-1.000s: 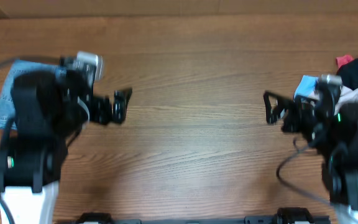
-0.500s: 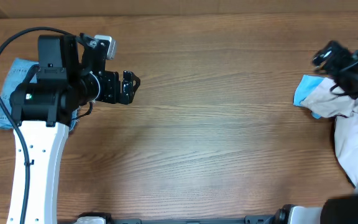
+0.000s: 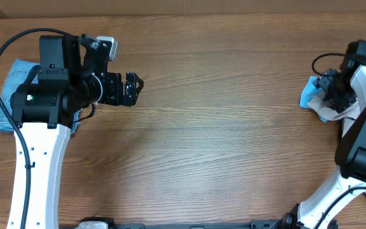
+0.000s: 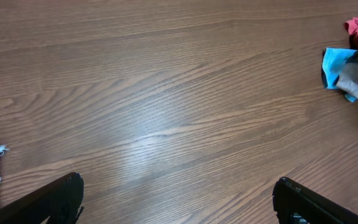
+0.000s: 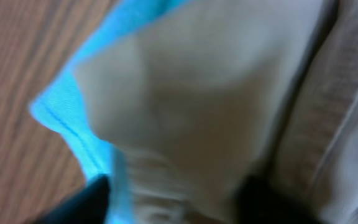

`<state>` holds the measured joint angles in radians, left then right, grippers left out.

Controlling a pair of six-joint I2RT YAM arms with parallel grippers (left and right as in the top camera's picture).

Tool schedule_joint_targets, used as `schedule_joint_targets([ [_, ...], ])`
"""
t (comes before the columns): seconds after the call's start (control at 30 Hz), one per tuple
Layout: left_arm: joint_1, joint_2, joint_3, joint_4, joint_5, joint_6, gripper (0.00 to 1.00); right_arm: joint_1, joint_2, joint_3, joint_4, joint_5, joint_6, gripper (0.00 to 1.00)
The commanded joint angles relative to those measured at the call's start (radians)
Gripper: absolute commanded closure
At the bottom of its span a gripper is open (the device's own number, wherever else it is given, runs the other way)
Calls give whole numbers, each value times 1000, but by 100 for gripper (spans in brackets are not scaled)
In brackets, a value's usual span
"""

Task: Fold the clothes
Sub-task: 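Move the right gripper to the clothes pile and grasp the beige shorts, then pull the beige shorts left onto the table center with the right gripper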

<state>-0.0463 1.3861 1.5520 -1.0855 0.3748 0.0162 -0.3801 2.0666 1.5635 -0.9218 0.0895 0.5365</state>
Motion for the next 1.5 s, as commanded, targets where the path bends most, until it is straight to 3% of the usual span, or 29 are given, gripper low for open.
schedule_joint_targets([
  [0.0,-7,2,28,-2,19,-21,0,-27,-2,14,-2,16,13,75],
  [0.07,-7,2,28,-2,19,-21,0,-36,-25,27,-5,-51,-33,96],
  [0.17,-7,2,28,2,19,-21,0,-38,-138,57,-6,-195,-119,96],
  [0.4,-7,2,28,7,23,-21,0,70,-462,62,3,-273,-178,96],
  [0.6,-7,2,28,20,50,-20,0,262,-480,59,-2,-323,-178,96],
  [0.87,-7,2,28,21,71,-20,0,626,-465,58,55,-372,-167,96],
  [0.9,-7,2,28,24,71,-20,0,683,-465,58,67,-364,-181,93],
  [0.97,-7,2,28,29,71,-20,0,766,-468,61,84,-280,-245,50],
  [1.03,-6,2,28,28,70,-19,0,787,-472,61,79,-145,-245,30],
  [1.1,-7,2,28,27,70,-19,0,763,-472,61,65,-60,-201,22],
  [1.23,-7,2,28,27,70,-19,0,620,-471,61,-11,-65,-162,17],
  [1.3,-10,5,27,27,71,-18,0,490,-468,60,-112,-109,-162,6],
  [1.47,-85,64,27,27,65,14,0,314,-394,55,-206,-161,-167,9],
])
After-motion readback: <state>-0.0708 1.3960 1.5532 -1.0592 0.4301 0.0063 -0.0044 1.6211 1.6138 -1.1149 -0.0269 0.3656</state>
